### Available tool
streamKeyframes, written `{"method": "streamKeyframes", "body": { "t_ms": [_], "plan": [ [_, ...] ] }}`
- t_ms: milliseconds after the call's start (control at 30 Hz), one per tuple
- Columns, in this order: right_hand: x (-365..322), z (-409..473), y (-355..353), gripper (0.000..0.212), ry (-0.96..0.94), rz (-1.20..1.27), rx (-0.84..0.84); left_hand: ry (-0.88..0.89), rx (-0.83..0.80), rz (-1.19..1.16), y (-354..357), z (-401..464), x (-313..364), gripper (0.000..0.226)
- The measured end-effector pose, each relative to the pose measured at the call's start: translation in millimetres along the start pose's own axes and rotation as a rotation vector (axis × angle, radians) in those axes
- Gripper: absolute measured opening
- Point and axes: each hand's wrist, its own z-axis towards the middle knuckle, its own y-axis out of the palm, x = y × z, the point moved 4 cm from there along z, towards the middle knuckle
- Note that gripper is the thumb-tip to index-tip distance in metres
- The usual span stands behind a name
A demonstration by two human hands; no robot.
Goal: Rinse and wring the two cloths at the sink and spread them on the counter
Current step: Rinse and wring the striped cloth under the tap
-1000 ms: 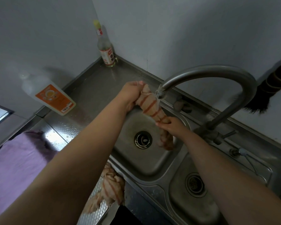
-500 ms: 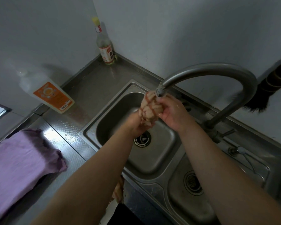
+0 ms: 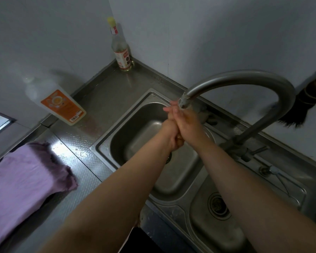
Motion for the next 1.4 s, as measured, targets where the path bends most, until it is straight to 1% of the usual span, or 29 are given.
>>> {"method": "streamKeyframes", "body": {
  "t_ms": [67,100,167,234,267,367,401,467,501,534,601,634,735,768,835,935,1002,1035,1135,1169,1202,1269,1336,1402],
  "plan": [
    [-5.8,7.5,-1.2,0.038,0.023,-0.017,0.086,-0.006,0.017,0.082,4.4,-5.3,0.0,0.045],
    [-10.1,10.8,-3.1,0.044,0.049,-0.033,0.119,-0.011,0.036,0.166,3.9,-5.1,-0.3,0.047],
    [-14.8,17.5,-5.6,0.05,0.152,-0.091,0.158,0.006,0.061,0.3,2.5,-3.3,-0.4,0.045],
    [-12.7,26.8,-5.8,0.043,0.226,-0.116,0.193,0.036,0.07,0.36,2.3,-2.5,1.3,0.044],
    [-9.6,33.1,-4.3,0.039,0.242,-0.085,0.218,0.052,0.069,0.371,3.0,-4.1,2.8,0.046],
    [1.6,45.4,-2.5,0.038,0.283,0.077,0.324,0.105,0.081,0.381,1.4,-6.2,5.6,0.055],
    [6.6,47.3,-0.2,0.035,0.31,0.112,0.313,0.121,0.088,0.392,0.0,-7.0,6.7,0.057],
    [13.0,47.3,4.2,0.028,0.387,0.167,0.237,0.146,0.082,0.456,-4.4,-6.0,6.2,0.056],
    [15.9,47.3,3.0,0.027,0.424,0.206,0.234,0.15,0.077,0.487,-7.5,-5.8,6.4,0.054],
    [16.2,45.0,-0.1,0.026,0.467,0.295,0.248,0.155,0.083,0.514,-11.6,-5.5,7.2,0.051],
    [18.4,38.5,-5.9,0.03,0.527,0.504,0.195,0.189,0.111,0.557,-26.5,-5.9,11.8,0.044],
    [21.1,35.3,-10.4,0.037,0.52,0.527,0.133,0.211,0.129,0.556,-36.8,-5.6,15.5,0.041],
    [31.7,20.8,-21.0,0.062,0.479,0.417,0.012,0.265,0.198,0.475,-71.1,-3.7,30.5,0.036],
    [35.5,15.8,-22.1,0.064,0.472,0.366,-0.018,0.286,0.223,0.445,-78.4,-3.4,36.6,0.036],
    [34.6,7.5,-20.8,0.054,0.449,0.215,-0.054,0.321,0.257,0.384,-86.8,-2.5,47.6,0.038],
    [31.0,-3.5,-22.5,0.029,0.364,-0.042,-0.091,0.34,0.255,0.231,-84.5,-6.1,59.8,0.039],
    [36.6,-9.0,-22.9,0.013,0.303,-0.137,-0.137,0.349,0.245,0.178,-79.9,-10.7,67.4,0.041],
    [40.3,-12.3,-22.4,0.011,0.301,-0.158,-0.171,0.358,0.239,0.153,-77.0,-12.7,71.0,0.041],
    [56.1,-21.0,-20.9,0.024,0.371,-0.101,-0.302,0.281,0.213,0.014,-73.1,-14.3,79.7,0.034],
    [60.3,-21.9,-22.8,0.024,0.394,-0.073,-0.302,0.262,0.214,0.036,-73.2,-13.6,81.9,0.031],
    [61.9,-22.1,-25.3,0.023,0.413,-0.045,-0.278,0.252,0.215,0.114,-73.8,-12.6,82.3,0.031],
    [65.2,-19.8,-34.3,0.021,0.449,0.048,-0.165,0.261,0.187,0.305,-74.4,-10.5,80.5,0.038],
    [64.3,-16.8,-44.8,0.02,0.484,0.218,-0.035,0.288,0.072,0.492,-74.0,-10.4,77.3,0.047],
    [56.1,-12.4,-48.4,0.02,0.481,0.422,0.012,0.25,-0.089,0.762,-72.4,-11.8,69.1,0.048]
  ]
}}
